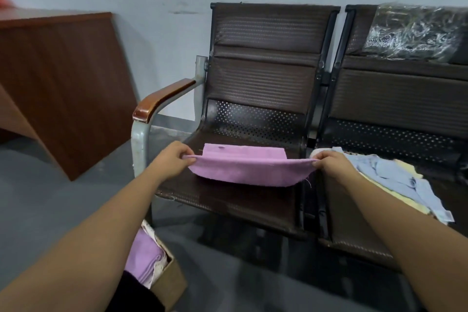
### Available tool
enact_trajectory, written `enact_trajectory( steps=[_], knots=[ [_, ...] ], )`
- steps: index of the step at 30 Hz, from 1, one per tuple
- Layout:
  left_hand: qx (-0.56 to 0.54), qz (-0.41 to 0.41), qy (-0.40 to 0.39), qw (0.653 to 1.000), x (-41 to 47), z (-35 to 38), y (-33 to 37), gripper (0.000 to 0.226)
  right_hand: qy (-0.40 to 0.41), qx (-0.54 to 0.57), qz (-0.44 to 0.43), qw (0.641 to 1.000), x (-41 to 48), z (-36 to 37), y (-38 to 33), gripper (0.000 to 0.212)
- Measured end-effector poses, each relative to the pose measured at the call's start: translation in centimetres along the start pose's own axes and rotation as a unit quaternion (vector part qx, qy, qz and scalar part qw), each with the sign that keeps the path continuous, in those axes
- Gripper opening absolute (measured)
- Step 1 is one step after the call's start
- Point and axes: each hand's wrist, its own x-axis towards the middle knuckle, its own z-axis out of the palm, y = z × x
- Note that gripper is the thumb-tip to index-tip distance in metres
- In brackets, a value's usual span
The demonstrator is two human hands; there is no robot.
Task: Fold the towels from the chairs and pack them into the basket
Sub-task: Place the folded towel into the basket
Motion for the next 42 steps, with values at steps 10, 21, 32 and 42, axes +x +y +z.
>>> enact_trajectory(
  steps=[10,21,32,42],
  knots=[
    [0.023,-0.016,-0.234,0.972,-0.9,0.3,-2.1,0.006,-0.206,-0.001,0.126,0.97,-2.3,0.0,0.7,0.013],
    [-0.005,-0.053,0.065,0.996,6.2,4.4,-2.3,0.008,0.03,-0.001,0.065,0.997,5.0,4.8,2.4,0.017],
    [-0.127,-0.167,0.133,0.969,13.5,9.9,-4.3,0.04,0.098,-0.04,0.026,0.994,11.8,10.5,2.5,0.022],
    [0.101,-0.282,-0.032,0.954,12.8,11.7,-5.7,0.067,-0.163,-0.318,-0.157,0.921,5.5,20.1,-1.2,0.058]
  ],
)
